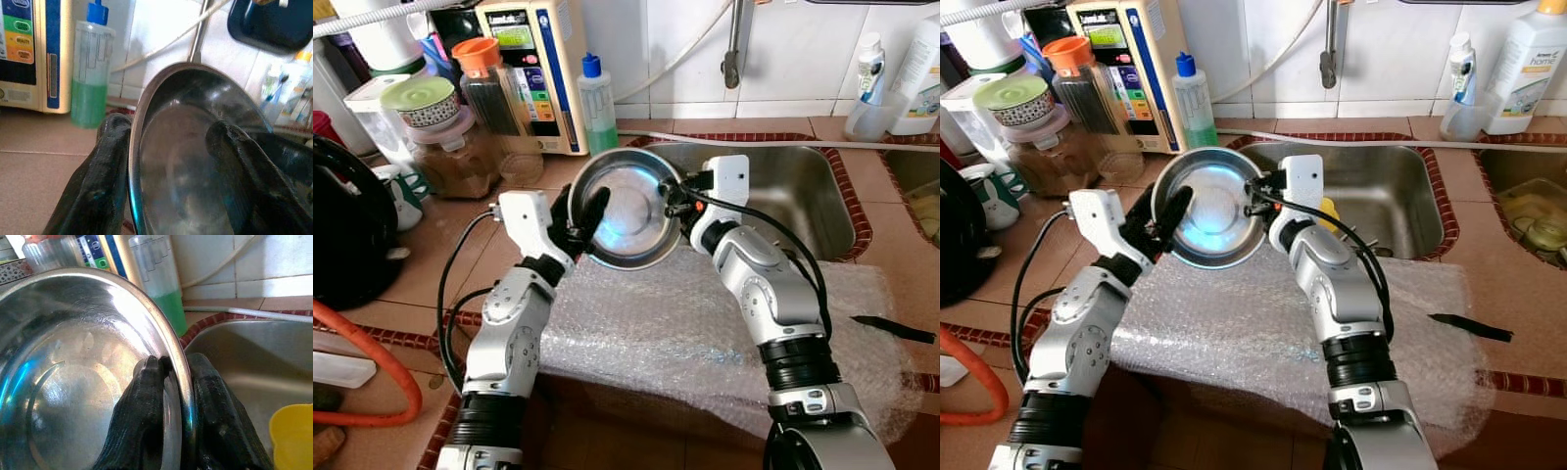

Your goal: Kitchen organization

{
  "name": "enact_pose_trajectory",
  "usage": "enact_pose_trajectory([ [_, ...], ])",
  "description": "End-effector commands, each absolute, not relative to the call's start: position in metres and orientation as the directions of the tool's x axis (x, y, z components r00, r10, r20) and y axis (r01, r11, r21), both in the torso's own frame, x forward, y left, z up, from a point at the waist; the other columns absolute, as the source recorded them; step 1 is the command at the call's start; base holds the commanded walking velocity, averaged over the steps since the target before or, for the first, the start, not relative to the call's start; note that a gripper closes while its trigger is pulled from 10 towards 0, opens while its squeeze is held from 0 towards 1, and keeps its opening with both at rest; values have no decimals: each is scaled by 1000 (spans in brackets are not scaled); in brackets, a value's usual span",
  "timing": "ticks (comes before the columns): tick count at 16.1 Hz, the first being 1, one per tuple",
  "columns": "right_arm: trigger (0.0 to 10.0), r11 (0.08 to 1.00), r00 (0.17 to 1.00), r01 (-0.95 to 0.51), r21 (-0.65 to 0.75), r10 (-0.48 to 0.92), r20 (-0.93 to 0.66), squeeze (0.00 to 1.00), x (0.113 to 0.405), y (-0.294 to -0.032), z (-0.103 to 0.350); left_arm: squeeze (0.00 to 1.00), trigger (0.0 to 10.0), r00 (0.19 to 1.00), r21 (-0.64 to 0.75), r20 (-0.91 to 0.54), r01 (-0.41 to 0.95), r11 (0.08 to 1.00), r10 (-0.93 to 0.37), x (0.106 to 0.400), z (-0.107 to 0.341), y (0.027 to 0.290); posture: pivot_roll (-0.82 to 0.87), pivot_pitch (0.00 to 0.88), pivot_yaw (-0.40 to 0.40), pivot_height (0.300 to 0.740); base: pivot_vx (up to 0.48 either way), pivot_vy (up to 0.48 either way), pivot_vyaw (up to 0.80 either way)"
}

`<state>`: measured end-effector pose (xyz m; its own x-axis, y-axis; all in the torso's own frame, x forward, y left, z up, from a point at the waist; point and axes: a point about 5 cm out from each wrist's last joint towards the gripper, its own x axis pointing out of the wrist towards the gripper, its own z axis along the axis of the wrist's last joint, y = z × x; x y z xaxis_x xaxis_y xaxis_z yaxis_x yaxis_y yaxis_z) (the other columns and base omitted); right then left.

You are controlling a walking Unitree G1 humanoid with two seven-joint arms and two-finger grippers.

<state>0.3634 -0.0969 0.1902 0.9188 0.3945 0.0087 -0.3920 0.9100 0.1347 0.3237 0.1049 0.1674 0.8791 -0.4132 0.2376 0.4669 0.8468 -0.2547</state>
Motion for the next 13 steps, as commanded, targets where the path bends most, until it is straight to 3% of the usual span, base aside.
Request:
enact_pose_trajectory([
  [1,0,980,988,-155,125,152,30,0,371,-125,196,1000,10000,772,-175,245,630,756,-587,311,169,72,-307,42,136,740,0,0,0],
  [6,0,992,998,3,125,-10,58,0,374,-153,196,1000,10000,828,-156,185,556,816,-529,314,157,86,-303,39,140,740,0,0,0],
  [13,0,971,978,207,117,-210,12,0,380,-194,182,1000,10000,804,-147,151,593,792,-575,306,152,83,-293,50,148,740,0,0,0],
])
